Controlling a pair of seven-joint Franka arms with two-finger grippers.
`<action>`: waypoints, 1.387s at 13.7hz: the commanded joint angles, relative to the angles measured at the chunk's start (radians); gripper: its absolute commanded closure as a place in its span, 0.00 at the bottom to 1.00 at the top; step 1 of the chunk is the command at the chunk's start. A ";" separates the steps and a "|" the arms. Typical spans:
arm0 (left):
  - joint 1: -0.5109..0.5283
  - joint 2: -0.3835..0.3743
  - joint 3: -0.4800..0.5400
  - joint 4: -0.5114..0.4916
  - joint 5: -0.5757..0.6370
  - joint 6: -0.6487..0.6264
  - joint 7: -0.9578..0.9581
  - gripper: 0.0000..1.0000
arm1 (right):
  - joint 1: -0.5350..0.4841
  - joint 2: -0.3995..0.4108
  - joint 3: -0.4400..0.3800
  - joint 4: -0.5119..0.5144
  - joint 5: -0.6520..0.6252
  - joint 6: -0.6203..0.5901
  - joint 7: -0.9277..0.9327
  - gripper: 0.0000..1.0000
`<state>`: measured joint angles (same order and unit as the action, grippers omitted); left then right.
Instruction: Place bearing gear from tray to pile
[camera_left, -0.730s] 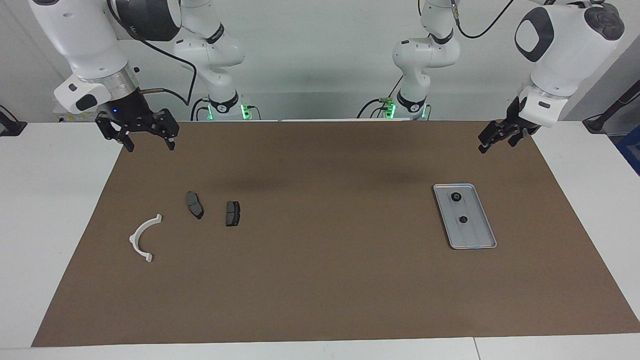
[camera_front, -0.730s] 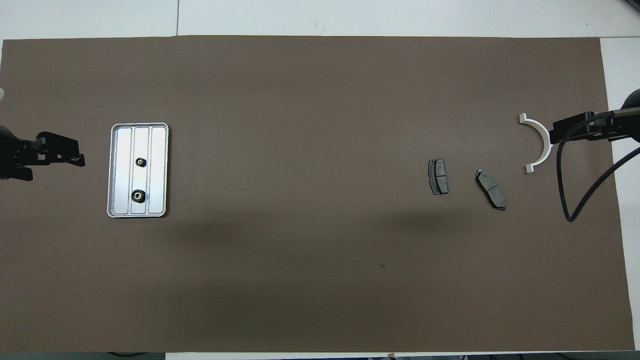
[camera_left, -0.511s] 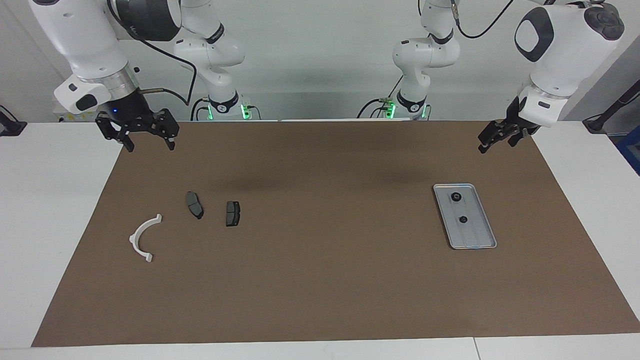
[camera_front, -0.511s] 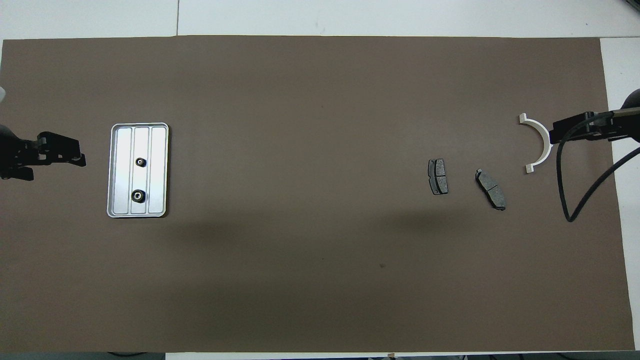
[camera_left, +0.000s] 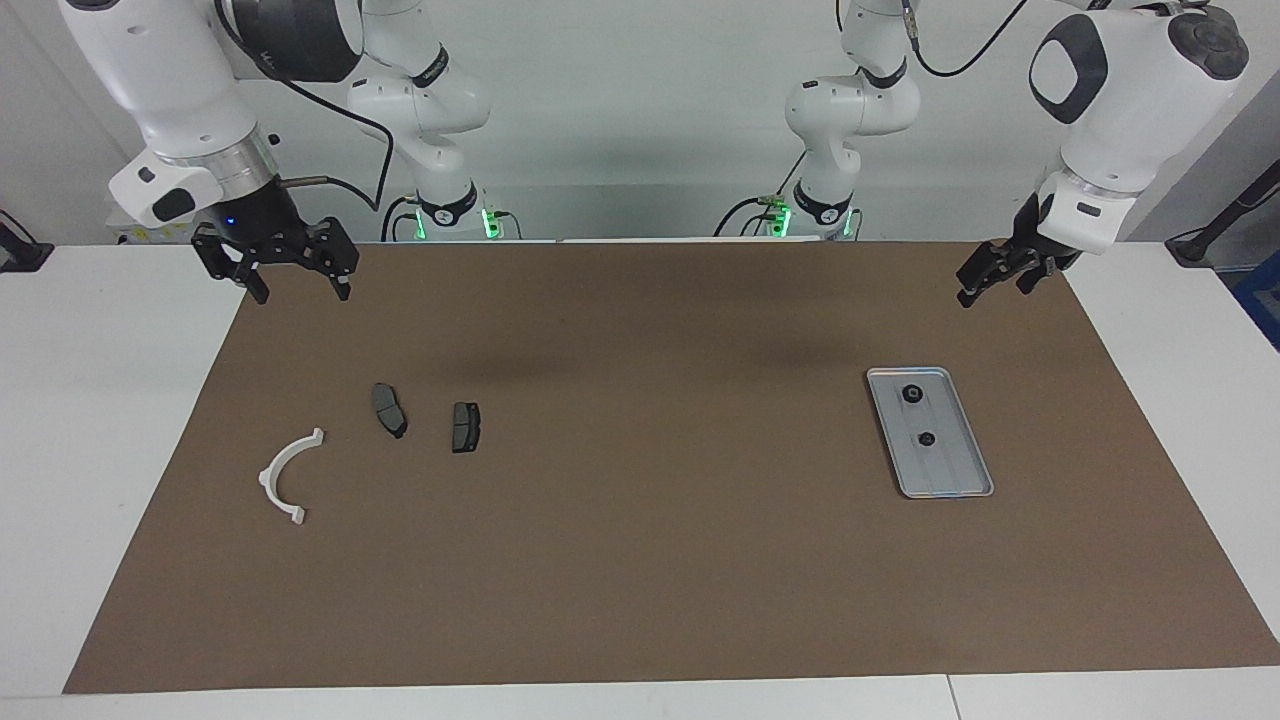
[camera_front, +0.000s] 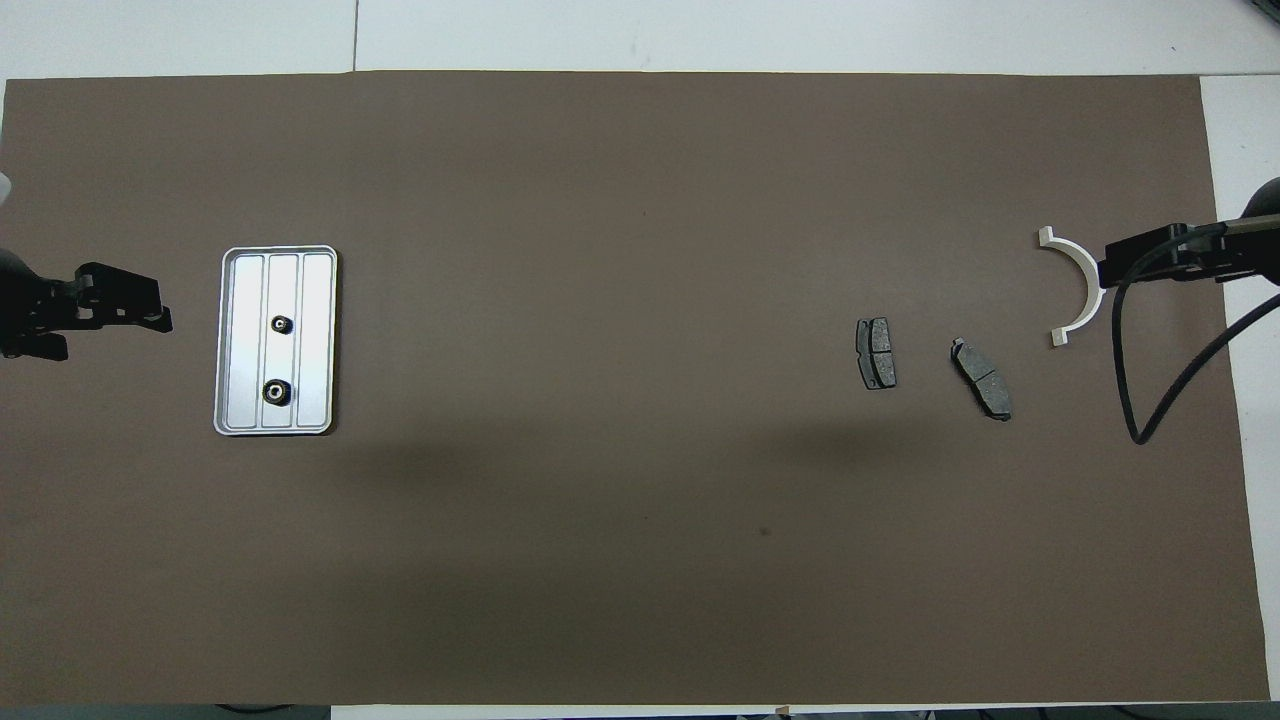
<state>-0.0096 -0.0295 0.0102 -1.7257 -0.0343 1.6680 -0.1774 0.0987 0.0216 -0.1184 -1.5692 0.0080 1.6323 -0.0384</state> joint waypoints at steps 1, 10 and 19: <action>0.005 -0.030 0.008 -0.089 0.010 0.114 0.006 0.00 | -0.007 -0.006 0.006 -0.008 -0.011 0.004 0.003 0.00; -0.001 -0.004 0.007 -0.511 0.047 0.576 0.067 0.00 | -0.010 0.014 0.006 -0.008 -0.011 0.004 0.005 0.00; -0.006 0.155 0.004 -0.505 0.047 0.671 0.167 0.11 | 0.044 0.231 0.031 0.001 0.003 0.168 0.037 0.00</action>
<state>-0.0094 0.1099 0.0103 -2.2303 -0.0053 2.3127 -0.0234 0.1225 0.2153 -0.0907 -1.5738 0.0093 1.7624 -0.0319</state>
